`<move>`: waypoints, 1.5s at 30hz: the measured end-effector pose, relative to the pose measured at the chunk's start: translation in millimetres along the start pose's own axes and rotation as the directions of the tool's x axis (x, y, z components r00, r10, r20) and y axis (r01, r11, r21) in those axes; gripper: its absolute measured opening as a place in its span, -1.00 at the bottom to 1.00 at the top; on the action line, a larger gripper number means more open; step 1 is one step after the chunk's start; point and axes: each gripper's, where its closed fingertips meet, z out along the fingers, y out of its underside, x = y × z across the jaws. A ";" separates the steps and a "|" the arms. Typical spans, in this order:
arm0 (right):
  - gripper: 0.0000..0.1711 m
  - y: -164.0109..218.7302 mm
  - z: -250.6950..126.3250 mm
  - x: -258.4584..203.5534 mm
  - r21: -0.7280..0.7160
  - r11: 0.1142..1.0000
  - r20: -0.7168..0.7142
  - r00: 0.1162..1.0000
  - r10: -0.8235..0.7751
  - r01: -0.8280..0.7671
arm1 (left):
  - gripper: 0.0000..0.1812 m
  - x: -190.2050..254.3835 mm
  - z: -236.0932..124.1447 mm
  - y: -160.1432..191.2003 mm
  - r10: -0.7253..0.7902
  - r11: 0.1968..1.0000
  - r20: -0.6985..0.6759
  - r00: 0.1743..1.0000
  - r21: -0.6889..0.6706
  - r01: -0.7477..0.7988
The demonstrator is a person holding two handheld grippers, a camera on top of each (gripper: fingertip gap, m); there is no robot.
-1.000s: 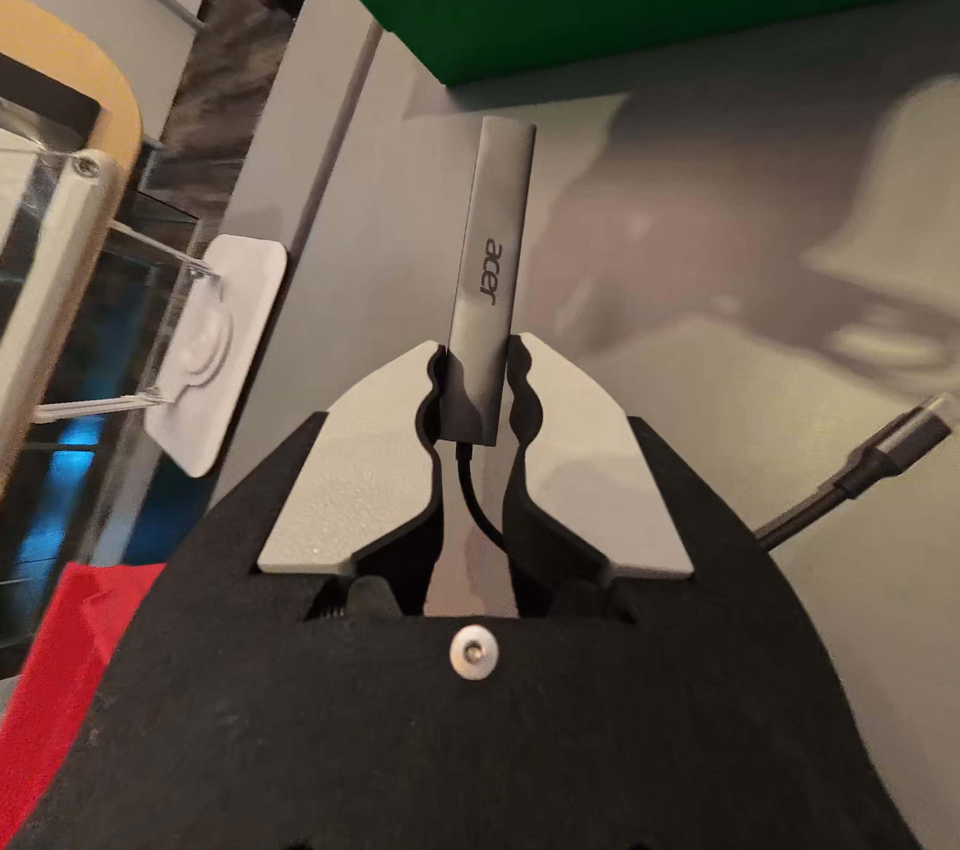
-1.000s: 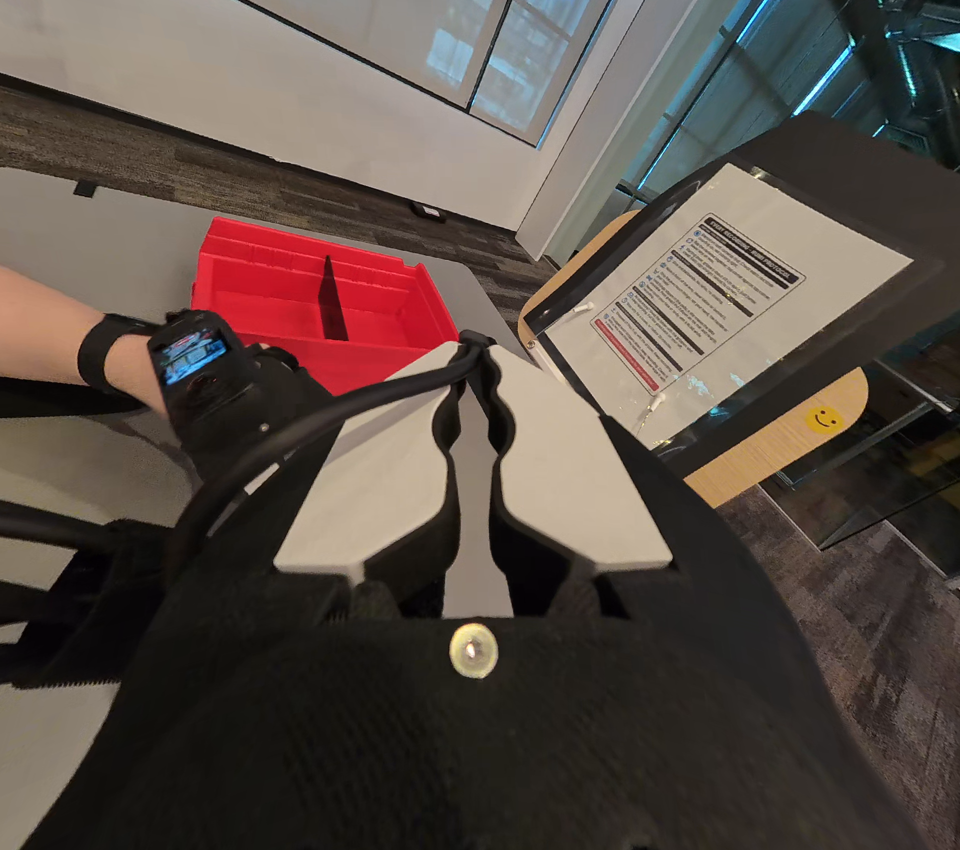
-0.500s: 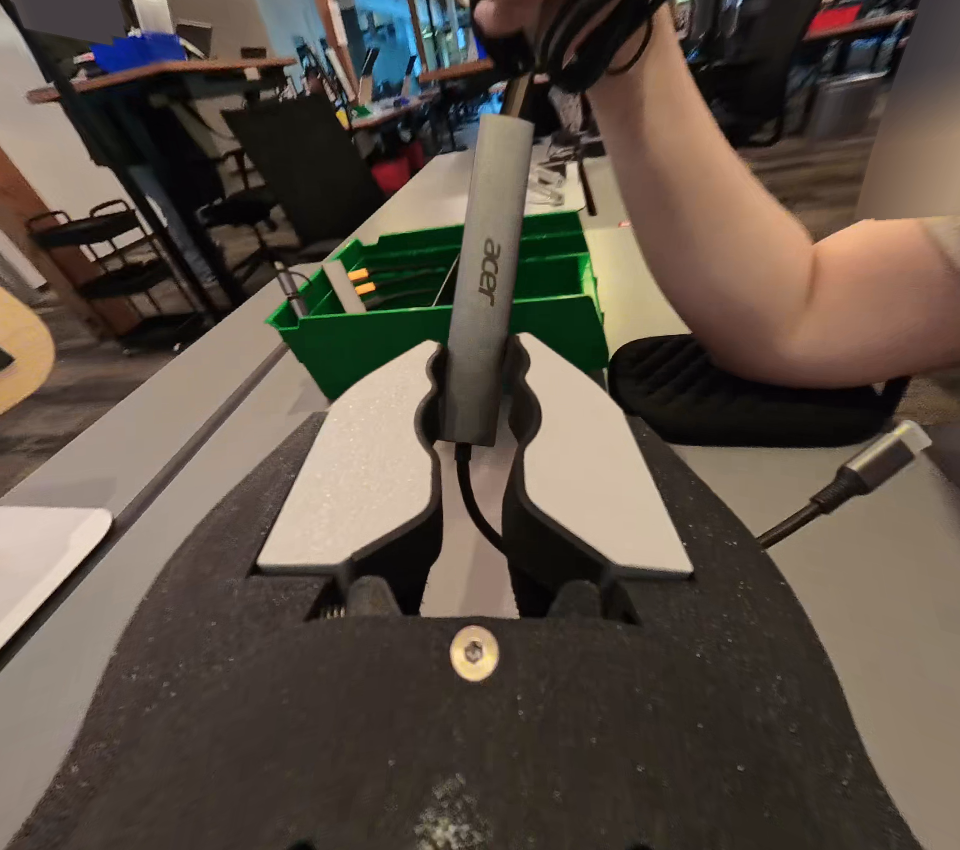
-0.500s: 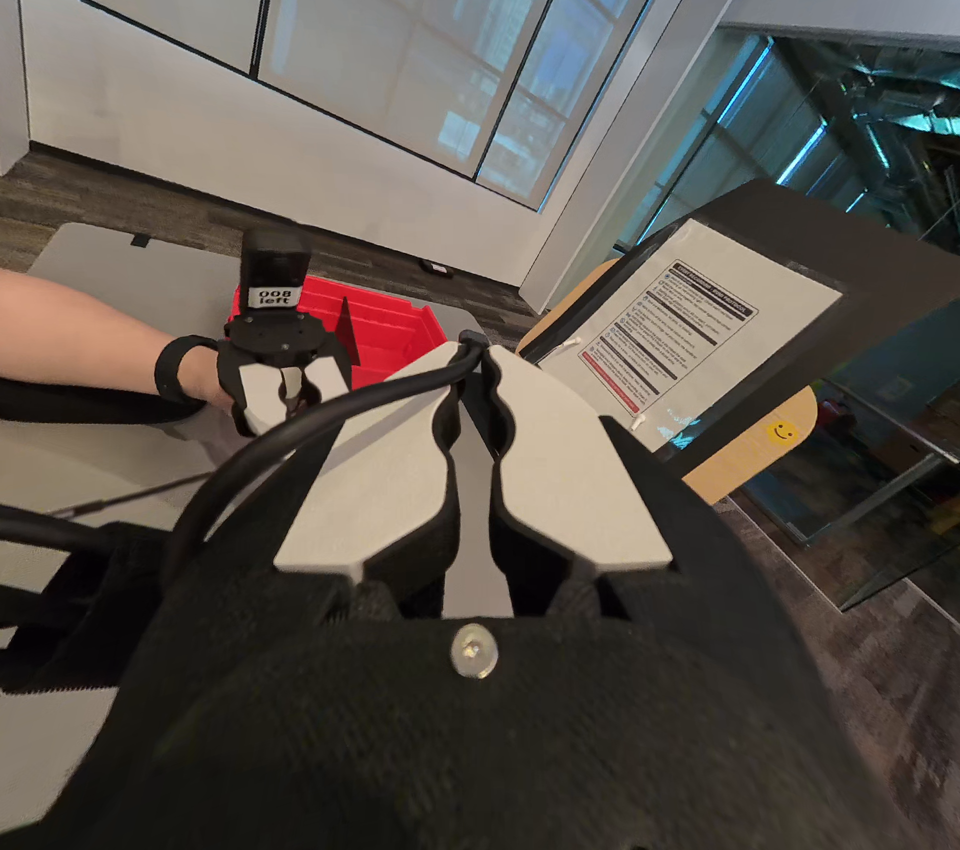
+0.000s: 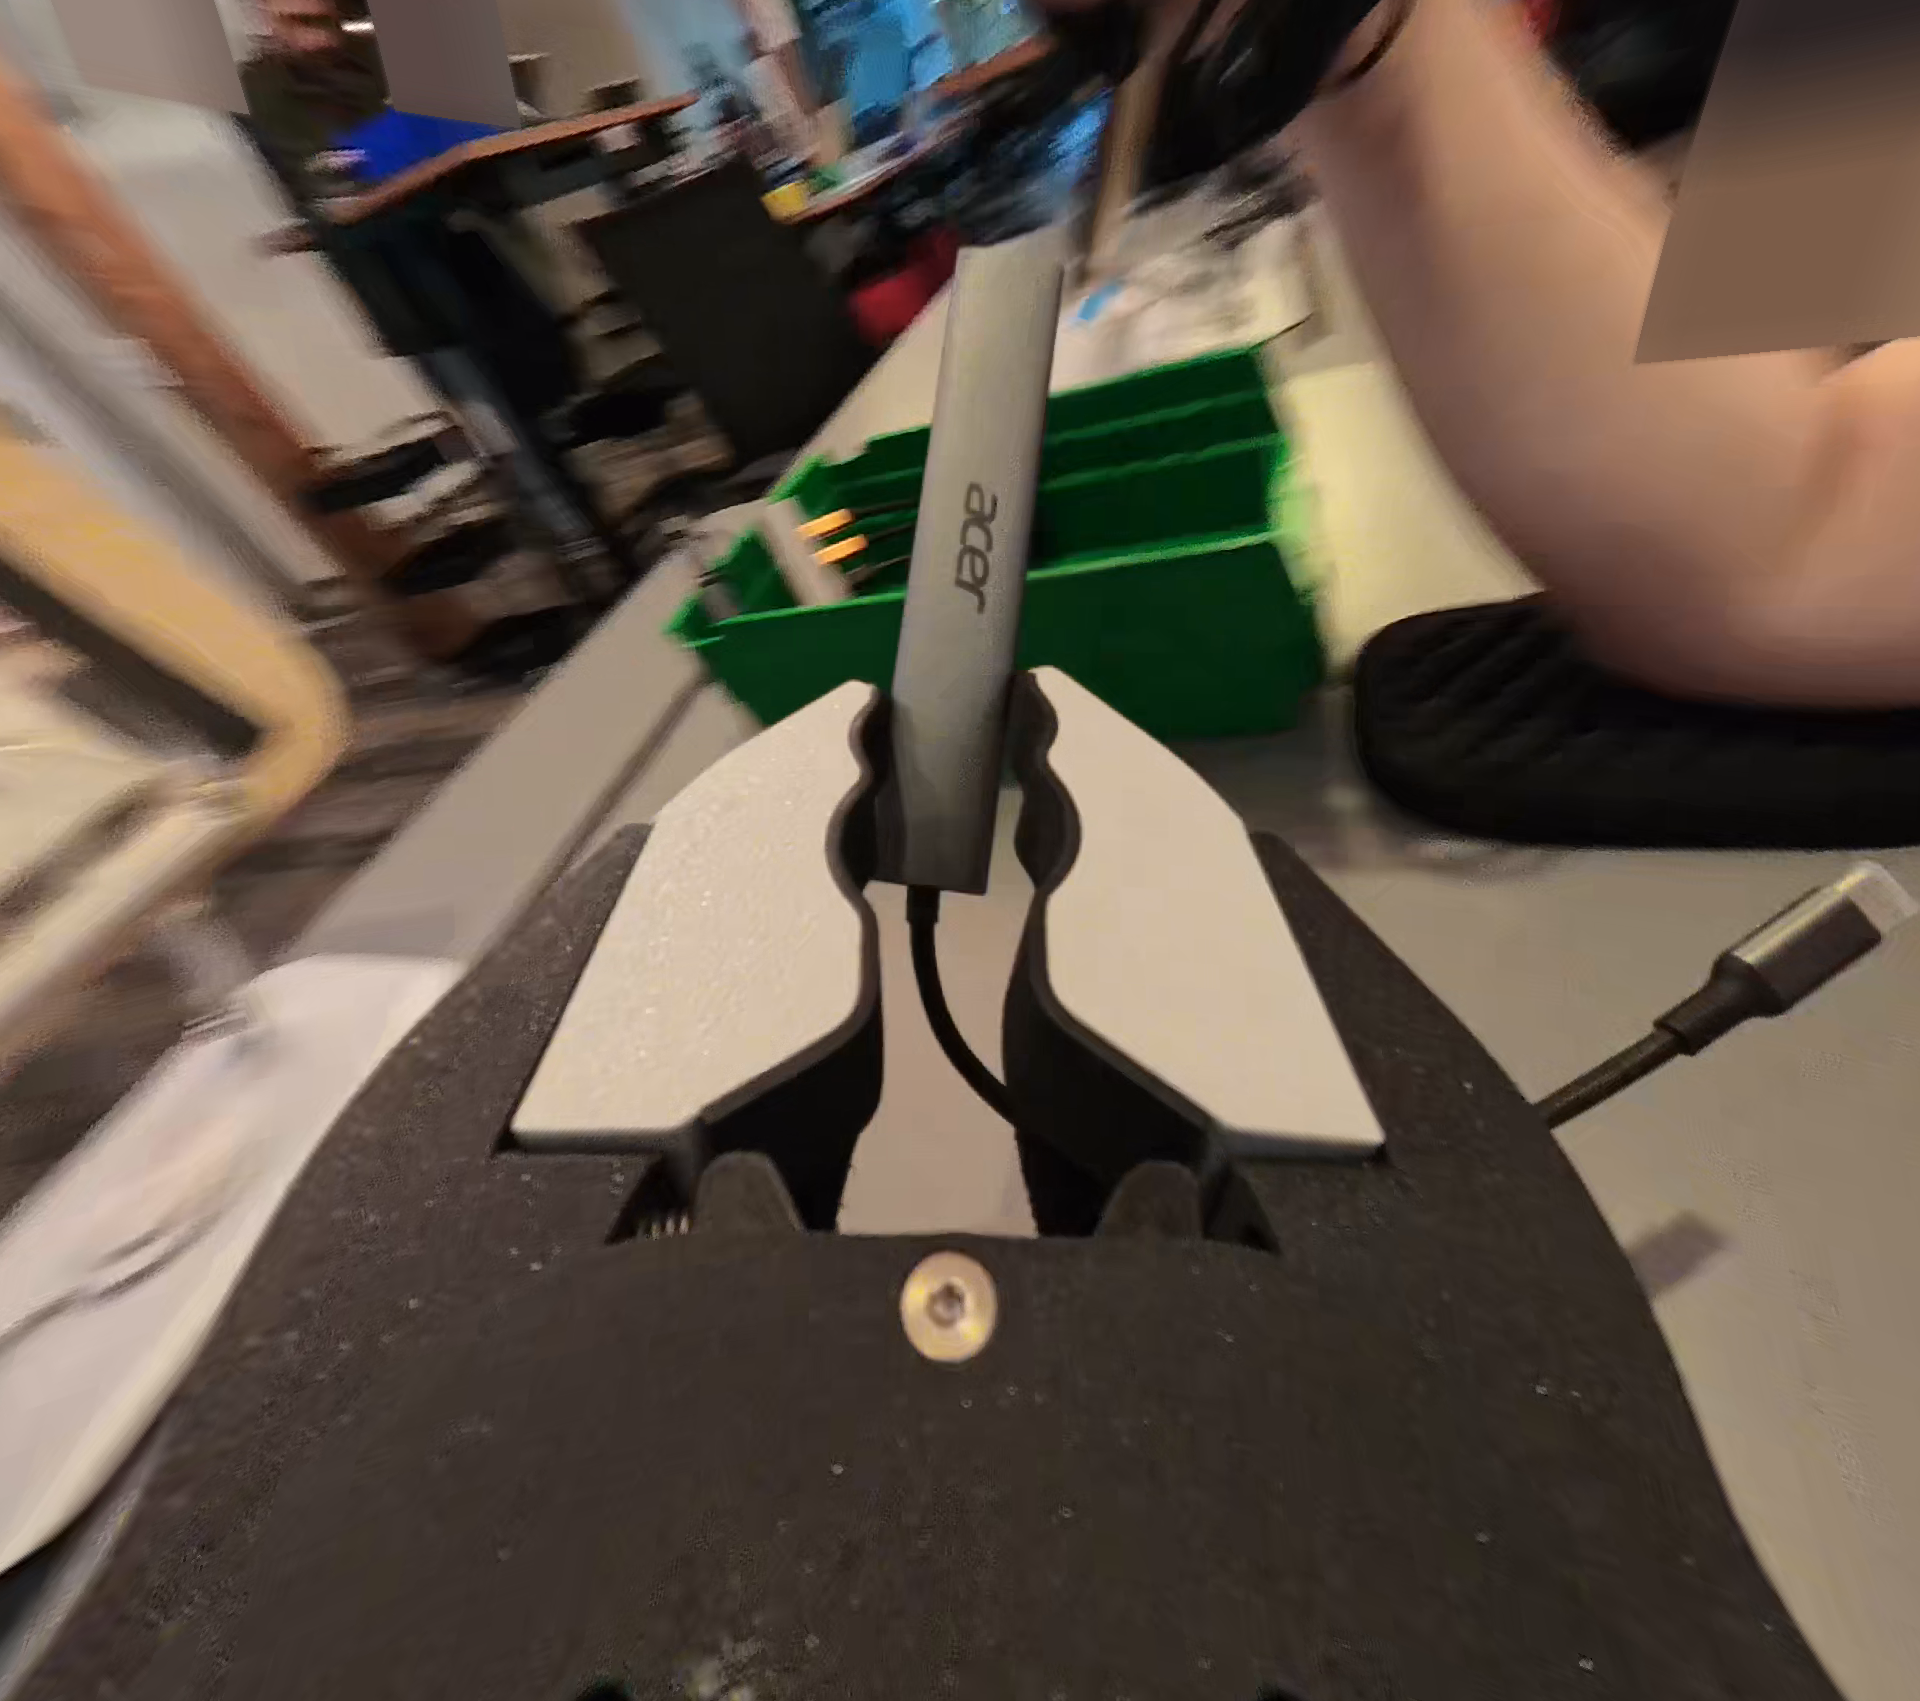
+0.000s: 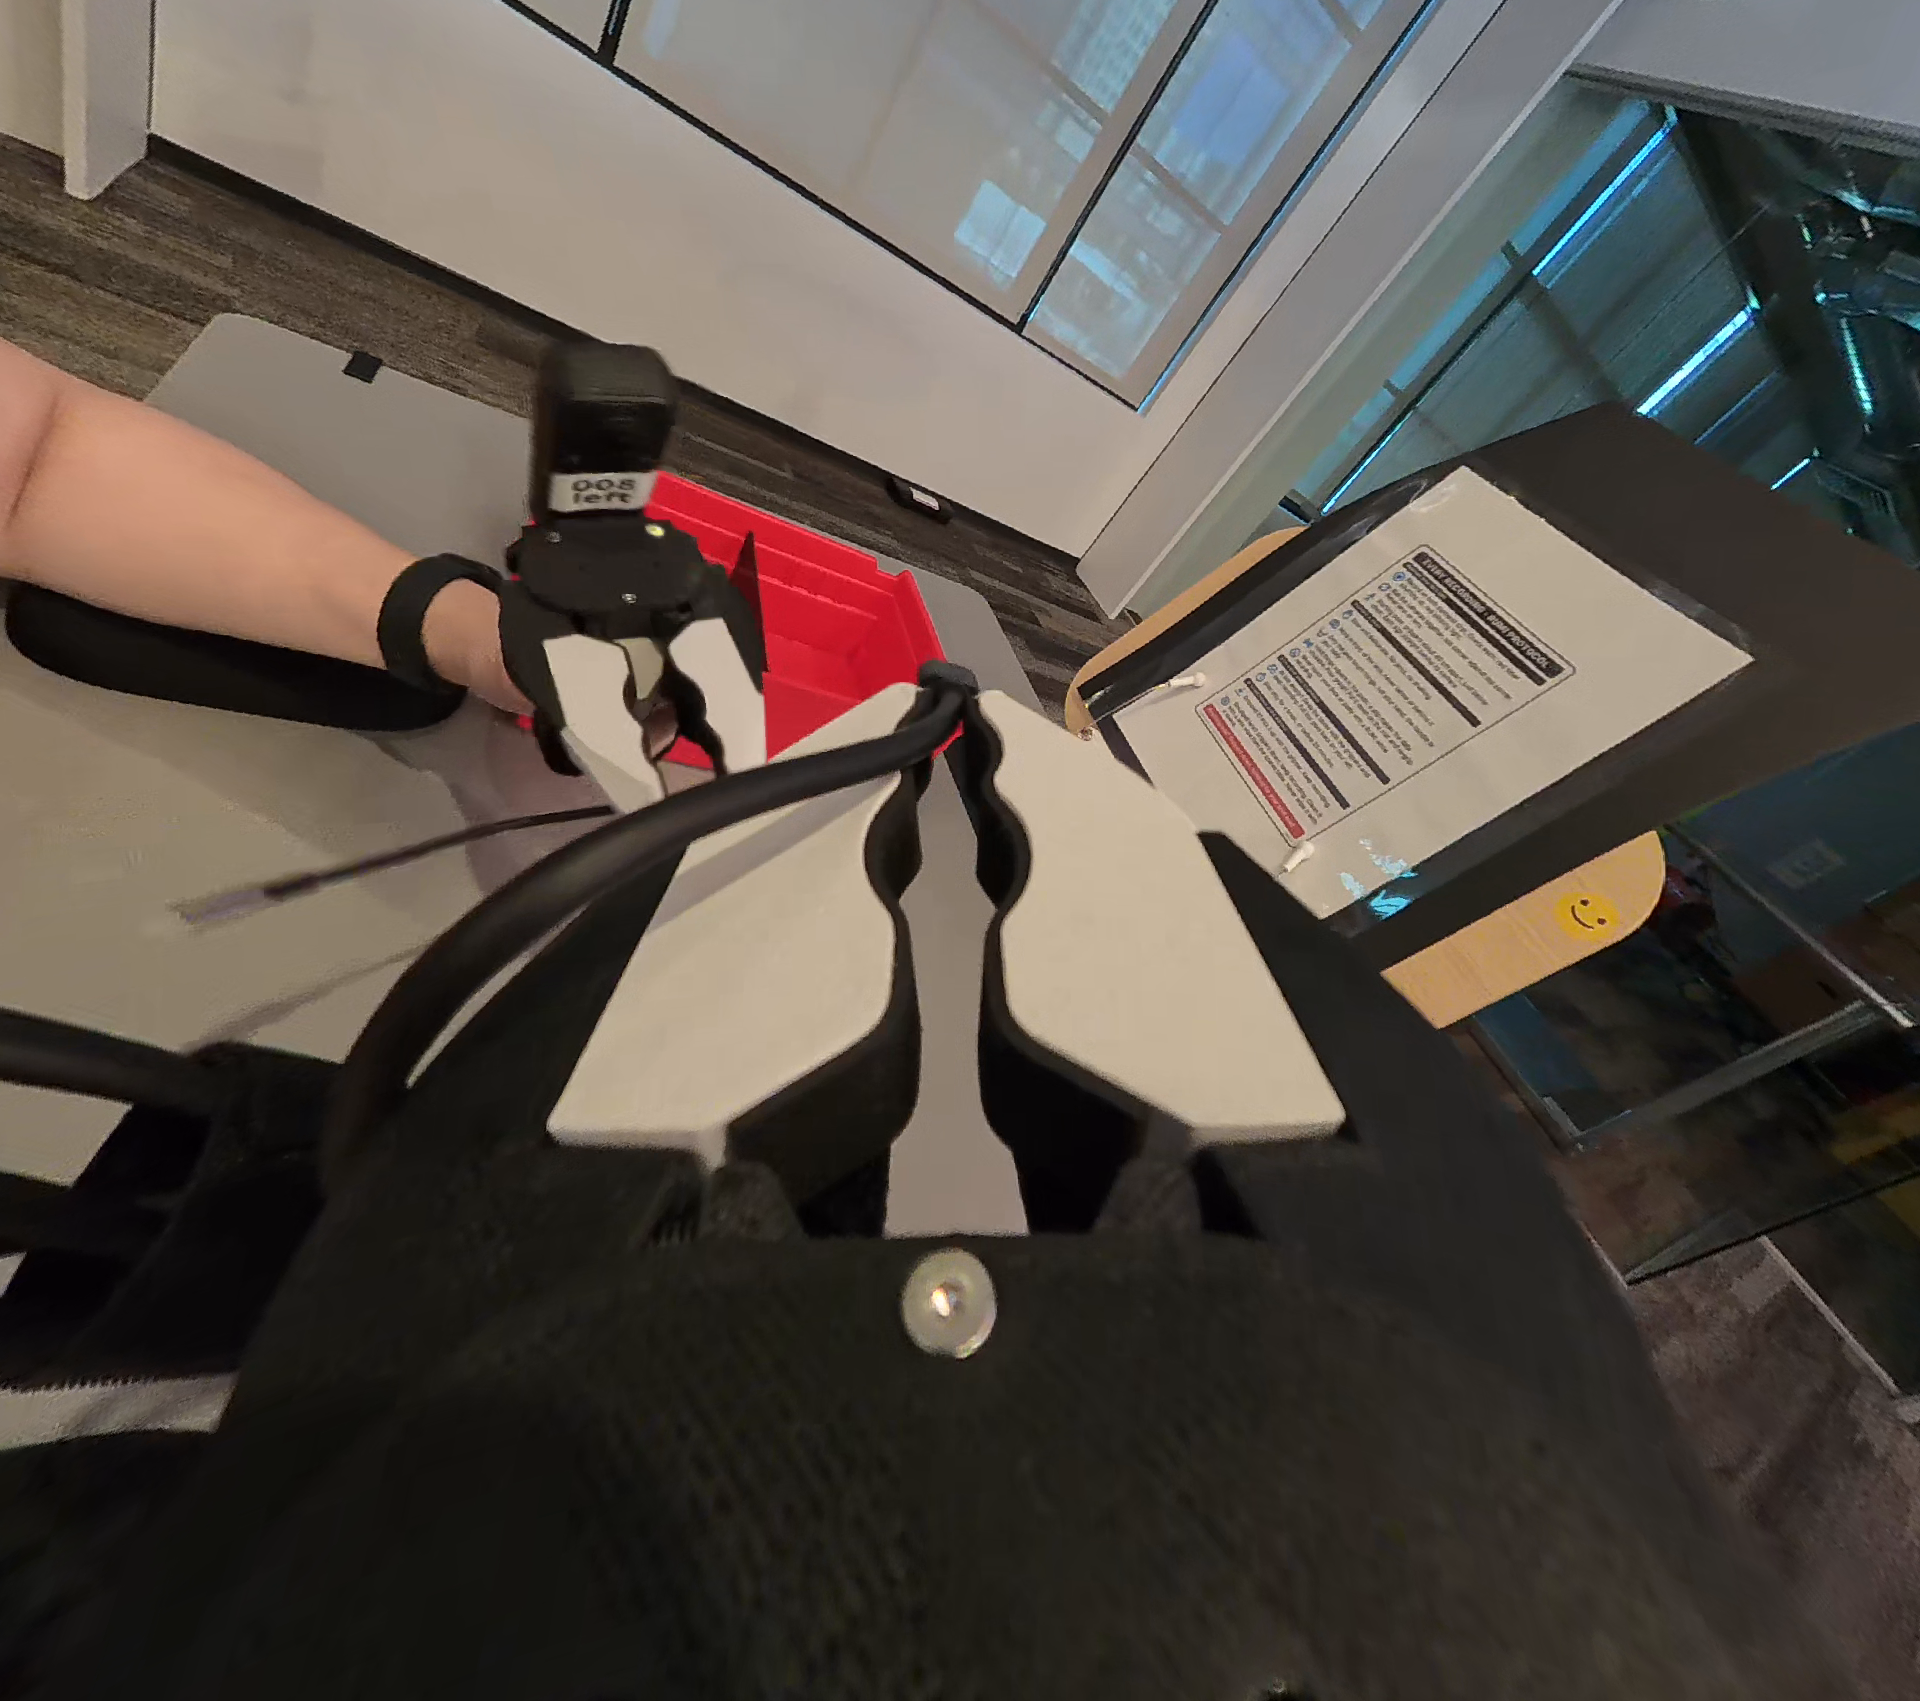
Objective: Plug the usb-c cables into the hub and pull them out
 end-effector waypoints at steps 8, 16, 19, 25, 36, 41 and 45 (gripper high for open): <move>-0.93 21.3 10.8 15.6 -0.048 0.995 -0.027 0.996 0.088 -0.089 | -0.76 -28.4 -2.7 40.0 0.468 0.844 0.230 0.853 -0.403 -0.354; -0.93 30.4 18.9 17.4 -0.084 0.992 -0.031 0.995 0.095 -0.098 | -0.76 -14.3 15.1 91.8 0.152 0.869 0.121 0.981 -0.489 -0.075; -0.93 33.3 20.6 18.6 -0.093 0.990 -0.033 0.994 0.099 -0.102 | -0.76 -8.0 17.1 89.9 -0.047 0.890 0.091 0.995 -0.448 0.083; -0.93 34.6 20.6 18.9 -0.093 0.990 -0.033 0.994 0.100 -0.102 | -0.76 -12.0 14.6 76.5 -0.271 0.899 0.075 0.960 -0.336 0.280; -0.93 36.9 22.0 21.7 -0.091 0.991 -0.041 0.994 0.098 -0.102 | -0.76 -86.6 -34.7 45.8 0.581 0.794 0.540 0.609 -0.542 -0.277; -0.93 38.2 25.9 20.0 -0.101 0.990 -0.034 0.995 0.090 -0.093 | -0.76 -84.6 -31.6 49.6 0.758 0.639 0.460 0.462 -0.667 -0.384; -0.93 37.0 27.3 18.5 -0.101 0.992 -0.029 0.996 0.079 -0.082 | -0.76 -89.0 -44.4 32.5 0.822 0.568 0.466 0.327 -0.704 -0.426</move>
